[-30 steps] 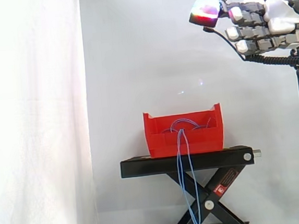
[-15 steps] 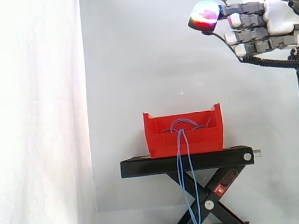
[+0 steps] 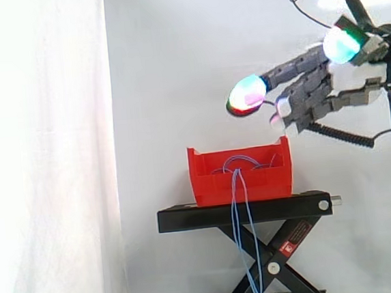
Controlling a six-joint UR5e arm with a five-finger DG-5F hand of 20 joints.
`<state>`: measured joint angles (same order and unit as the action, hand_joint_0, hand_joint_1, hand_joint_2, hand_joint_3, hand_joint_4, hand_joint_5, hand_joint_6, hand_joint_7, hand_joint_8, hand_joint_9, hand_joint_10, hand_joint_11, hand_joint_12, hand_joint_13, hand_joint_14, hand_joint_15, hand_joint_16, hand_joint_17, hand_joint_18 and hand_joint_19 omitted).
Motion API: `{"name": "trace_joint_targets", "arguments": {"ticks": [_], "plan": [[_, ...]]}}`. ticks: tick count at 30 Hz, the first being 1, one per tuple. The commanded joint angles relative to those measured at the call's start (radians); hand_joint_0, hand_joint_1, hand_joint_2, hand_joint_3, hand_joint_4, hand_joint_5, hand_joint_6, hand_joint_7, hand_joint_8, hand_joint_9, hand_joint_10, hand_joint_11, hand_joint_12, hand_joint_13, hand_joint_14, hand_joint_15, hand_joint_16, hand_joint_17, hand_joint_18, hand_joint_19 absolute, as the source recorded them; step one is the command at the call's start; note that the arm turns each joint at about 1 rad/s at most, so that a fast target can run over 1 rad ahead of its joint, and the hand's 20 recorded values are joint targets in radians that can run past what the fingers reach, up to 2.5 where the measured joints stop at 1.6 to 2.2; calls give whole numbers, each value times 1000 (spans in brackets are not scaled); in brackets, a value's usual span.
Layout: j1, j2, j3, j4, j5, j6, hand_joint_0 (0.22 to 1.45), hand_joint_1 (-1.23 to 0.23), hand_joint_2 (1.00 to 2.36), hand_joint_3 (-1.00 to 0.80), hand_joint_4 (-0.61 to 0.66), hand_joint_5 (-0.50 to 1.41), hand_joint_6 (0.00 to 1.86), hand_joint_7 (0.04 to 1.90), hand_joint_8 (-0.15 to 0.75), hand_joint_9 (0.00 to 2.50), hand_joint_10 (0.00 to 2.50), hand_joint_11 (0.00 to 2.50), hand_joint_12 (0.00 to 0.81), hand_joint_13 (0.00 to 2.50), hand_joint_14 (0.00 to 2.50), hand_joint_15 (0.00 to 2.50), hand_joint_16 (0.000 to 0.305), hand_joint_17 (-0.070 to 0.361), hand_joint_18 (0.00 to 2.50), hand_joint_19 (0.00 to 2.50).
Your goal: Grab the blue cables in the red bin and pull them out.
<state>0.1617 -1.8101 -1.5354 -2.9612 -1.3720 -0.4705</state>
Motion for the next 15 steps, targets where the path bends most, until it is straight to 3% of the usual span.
{"name": "trace_joint_targets", "arguments": {"ticks": [1, 3, 8, 9, 10, 11, 12, 13, 15], "plan": [[13, -26, 0, 57, 1, -227, 785, -813, 1000, -1000, 166, 409, 7, 234, 260, 750, 12, 391, 352, 576, 11, 304, 51, 114, 460, 452], [18, -28, 0, 70, 1, -277, 786, -813, 1000, -1000, 167, 413, 7, 234, 260, 749, 14, 397, 353, 576, 11, 300, 51, 114, 462, 453], [35, -26, 0, 136, -2, -543, 787, -812, 1000, -1000, 168, 420, 7, 234, 259, 750, 12, 391, 353, 578, 11, 297, 51, 114, 462, 448], [41, -26, 0, 192, -6, -708, 787, -813, 1000, -1000, 169, 420, 7, 239, 260, 750, 12, 391, 354, 577, 11, 298, 51, 114, 461, 456], [41, -28, 0, 202, -4, -741, 788, -813, 1000, -1000, 169, 420, 7, 239, 261, 749, 12, 395, 354, 577, 11, 301, 51, 114, 462, 455], [44, -35, 0, 212, -6, -810, 788, -814, 1000, -1000, 171, 422, 8, 236, 260, 748, 13, 399, 354, 577, 11, 301, 51, 114, 462, 453], [44, -35, 0, 212, -6, -810, 790, -814, 1000, -1000, 173, 424, 8, 242, 261, 748, 12, 395, 354, 577, 11, 301, 50, 114, 462, 456], [48, -60, 0, 206, -13, -879, 789, -814, 1000, -1000, 173, 429, 8, 246, 260, 747, 15, 389, 354, 577, 11, 301, 50, 114, 462, 456], [51, -104, 0, 203, -29, -900, 793, -817, 1000, -1000, 196, 489, 10, 322, 262, 747, 15, 403, 353, 575, 11, 302, 50, 113, 461, 446]]}}
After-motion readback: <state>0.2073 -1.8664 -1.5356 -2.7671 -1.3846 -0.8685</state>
